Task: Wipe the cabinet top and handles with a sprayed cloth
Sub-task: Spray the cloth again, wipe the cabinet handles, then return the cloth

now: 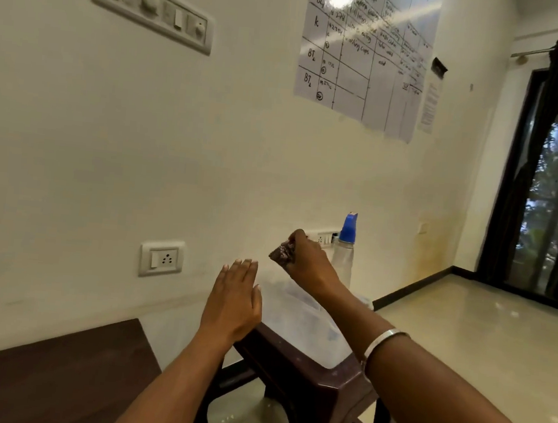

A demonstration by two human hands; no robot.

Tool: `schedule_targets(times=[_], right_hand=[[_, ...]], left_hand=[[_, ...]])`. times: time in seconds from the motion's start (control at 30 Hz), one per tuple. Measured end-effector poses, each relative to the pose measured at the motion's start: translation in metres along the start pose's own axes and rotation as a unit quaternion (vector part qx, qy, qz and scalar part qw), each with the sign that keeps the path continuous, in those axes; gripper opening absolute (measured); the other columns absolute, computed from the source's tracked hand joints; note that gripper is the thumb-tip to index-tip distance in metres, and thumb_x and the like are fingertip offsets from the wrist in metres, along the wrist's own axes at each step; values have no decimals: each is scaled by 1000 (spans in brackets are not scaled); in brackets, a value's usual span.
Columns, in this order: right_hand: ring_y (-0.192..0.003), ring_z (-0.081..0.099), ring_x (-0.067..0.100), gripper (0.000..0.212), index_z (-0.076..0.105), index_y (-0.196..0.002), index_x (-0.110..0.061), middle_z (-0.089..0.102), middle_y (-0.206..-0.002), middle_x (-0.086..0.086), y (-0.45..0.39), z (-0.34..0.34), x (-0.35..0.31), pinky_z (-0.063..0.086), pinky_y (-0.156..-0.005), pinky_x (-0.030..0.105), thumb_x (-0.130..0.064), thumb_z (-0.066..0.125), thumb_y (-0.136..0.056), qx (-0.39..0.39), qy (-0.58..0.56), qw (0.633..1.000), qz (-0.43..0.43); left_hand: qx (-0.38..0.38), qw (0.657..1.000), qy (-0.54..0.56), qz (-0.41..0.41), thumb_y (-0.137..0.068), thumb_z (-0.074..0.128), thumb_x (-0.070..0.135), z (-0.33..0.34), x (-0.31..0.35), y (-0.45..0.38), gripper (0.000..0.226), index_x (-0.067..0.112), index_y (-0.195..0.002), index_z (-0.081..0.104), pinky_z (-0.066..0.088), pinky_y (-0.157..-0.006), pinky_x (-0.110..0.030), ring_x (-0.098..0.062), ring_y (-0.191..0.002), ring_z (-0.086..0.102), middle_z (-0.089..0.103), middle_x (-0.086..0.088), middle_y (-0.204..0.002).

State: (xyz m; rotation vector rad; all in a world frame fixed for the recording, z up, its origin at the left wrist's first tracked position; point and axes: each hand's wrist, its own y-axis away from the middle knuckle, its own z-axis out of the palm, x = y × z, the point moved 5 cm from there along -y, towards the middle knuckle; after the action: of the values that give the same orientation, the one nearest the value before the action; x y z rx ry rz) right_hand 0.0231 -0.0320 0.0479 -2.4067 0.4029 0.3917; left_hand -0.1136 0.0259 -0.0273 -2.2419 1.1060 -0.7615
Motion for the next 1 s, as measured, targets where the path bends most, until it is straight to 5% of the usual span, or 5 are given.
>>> schedule_targets(times=[0.37, 0.63, 0.87, 1.0], right_hand=[[-105, 60, 32, 23, 49, -113, -6, 62, -117, 14, -25, 66, 23, 50, -83, 41, -15, 55, -93, -89, 156, 982, 64], [-105, 60, 30, 26, 49, -110, -6, 55, -120, 11, -31, 57, 19, 46, -77, 36, -15, 62, -88, -89, 123, 986, 73], [-102, 61, 29, 25, 55, -114, -9, 60, -116, 11, -36, 15, -13, 46, -76, 35, -16, 58, -91, -81, 209, 974, -14], [-103, 61, 26, 26, 59, -117, -15, 63, -116, 7, -40, -2, -30, 44, -86, 35, -16, 57, -90, -89, 239, 963, -87]], left_hand=[[-24, 1000, -1, 2, -97, 22, 34, 22, -32, 4, 58, 17, -151, 19, 1, -121, -33, -14, -147, 11, 21, -2, -158], [-16, 993, 110, -28, -97, 37, 26, 23, -37, -11, 55, 18, -150, 24, 8, -120, -29, -12, -145, 16, 24, 1, -157], [-62, 954, 285, -71, -92, 60, 23, 19, -16, -52, 73, 22, -151, 17, 23, -113, -29, -14, -142, 25, 25, 2, -156], [-126, 928, 338, -90, -87, 67, 21, 31, -5, -70, 71, 20, -147, 29, 38, -97, -24, -17, -131, 43, 44, 2, -144]])
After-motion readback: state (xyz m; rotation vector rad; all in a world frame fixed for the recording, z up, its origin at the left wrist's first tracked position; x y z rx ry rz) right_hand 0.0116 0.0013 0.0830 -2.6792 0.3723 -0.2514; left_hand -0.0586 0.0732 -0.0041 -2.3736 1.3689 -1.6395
